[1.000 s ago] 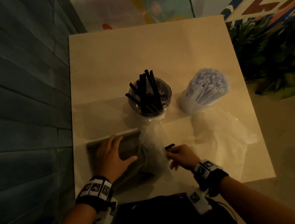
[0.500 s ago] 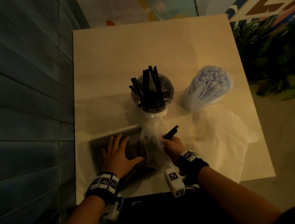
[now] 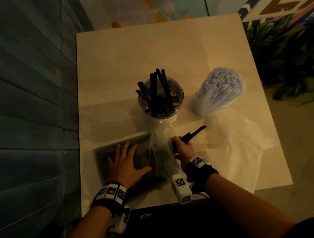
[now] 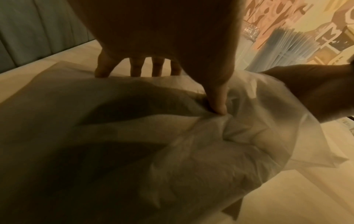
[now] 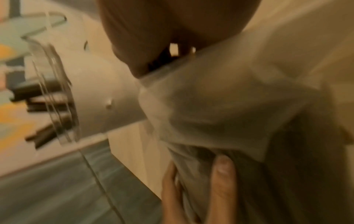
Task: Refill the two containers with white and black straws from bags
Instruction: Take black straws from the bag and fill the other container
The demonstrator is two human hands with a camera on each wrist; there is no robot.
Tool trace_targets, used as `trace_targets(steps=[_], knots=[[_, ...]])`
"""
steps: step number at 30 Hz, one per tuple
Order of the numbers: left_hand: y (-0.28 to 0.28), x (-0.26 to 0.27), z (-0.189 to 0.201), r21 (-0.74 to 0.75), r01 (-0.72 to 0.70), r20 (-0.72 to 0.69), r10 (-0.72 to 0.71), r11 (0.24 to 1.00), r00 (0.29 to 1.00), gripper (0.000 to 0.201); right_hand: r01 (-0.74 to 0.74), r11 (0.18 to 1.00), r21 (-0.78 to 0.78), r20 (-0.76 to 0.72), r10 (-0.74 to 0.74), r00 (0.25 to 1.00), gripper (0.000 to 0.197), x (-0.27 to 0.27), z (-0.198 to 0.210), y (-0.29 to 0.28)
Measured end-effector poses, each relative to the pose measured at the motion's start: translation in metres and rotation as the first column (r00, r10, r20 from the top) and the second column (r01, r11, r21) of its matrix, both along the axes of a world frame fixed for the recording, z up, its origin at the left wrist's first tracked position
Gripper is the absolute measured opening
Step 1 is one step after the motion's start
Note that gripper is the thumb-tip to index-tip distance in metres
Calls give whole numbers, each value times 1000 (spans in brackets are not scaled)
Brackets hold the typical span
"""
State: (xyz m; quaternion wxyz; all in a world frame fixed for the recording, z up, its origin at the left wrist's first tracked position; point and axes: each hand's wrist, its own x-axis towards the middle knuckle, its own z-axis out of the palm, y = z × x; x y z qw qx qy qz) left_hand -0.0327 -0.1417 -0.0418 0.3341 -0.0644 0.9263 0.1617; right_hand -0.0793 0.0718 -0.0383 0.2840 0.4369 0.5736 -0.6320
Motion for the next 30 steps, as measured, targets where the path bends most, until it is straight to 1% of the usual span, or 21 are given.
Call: trace_targets(steps=[2, 4, 6, 8, 10, 12, 14, 15, 17, 20, 24, 26, 27, 28, 29, 30], knots=[[1, 0, 2, -7, 5, -11, -5, 1000, 1000, 103, 74, 997, -34, 13, -74, 997, 13, -1, -1, 3], [2, 0, 3, -6, 4, -14, -4, 1000, 1000, 103, 107, 990, -92, 18, -106, 994, 13, -1, 0, 0], [2, -1, 3, -2, 0, -8, 0, 1000, 1000, 102, 139, 986, -87, -5, -140, 990, 13, -1, 4, -5], [2, -2, 3, 13, -14, -2, 14, 1000, 1000, 102, 215, 972, -91, -51, -220, 974, 10, -2, 3, -8], [1, -2, 3, 27, -27, -4, 27, 999, 1000, 103, 317, 938, -141, -112, -333, 936, 11, -2, 1, -8], [2, -1, 3, 30, -29, -13, 30, 999, 999, 104, 395, 898, -194, -173, -428, 887, 16, -3, 2, -3], [4, 0, 2, 47, -42, -25, 43, 998, 999, 104, 428, 869, -250, -238, -483, 843, 26, -6, 13, 4], [4, 1, 2, 58, -48, -30, 49, 997, 998, 104, 427, 867, -257, -275, -489, 828, 31, -8, 20, 8], [5, 2, 2, 65, -47, -34, 49, 997, 998, 104, 400, 887, -233, -374, -461, 805, 36, -15, 38, 13], [4, 2, 1, 57, -27, -28, 29, 998, 999, 104, 349, 923, -161, -529, -379, 759, 37, -27, 73, 22], [3, -1, 5, 57, -16, 25, 14, 998, 1000, 103, 265, 959, -100, -734, -251, 631, 36, -45, 128, 34], [5, -2, 14, 87, -14, 6, 14, 996, 1000, 97, 225, 972, -59, -823, -175, 540, 35, -51, 157, 39], [7, -3, 21, 145, -34, -42, 40, 989, 998, 89, 210, 976, -63, -859, -160, 487, 34, -53, 171, 41], [10, -4, 28, 252, -76, -103, 105, 965, 989, 79, 192, 978, -85, -886, -162, 434, 32, -55, 184, 43], [13, -6, 38, 389, -137, -136, 204, 911, 969, 68, 168, 980, -110, -905, -169, 391, 30, -56, 194, 43], [17, -9, 49, 536, -211, -109, 315, 818, 943, 56, 137, 982, -133, -916, -174, 361, 28, -57, 203, 42]])
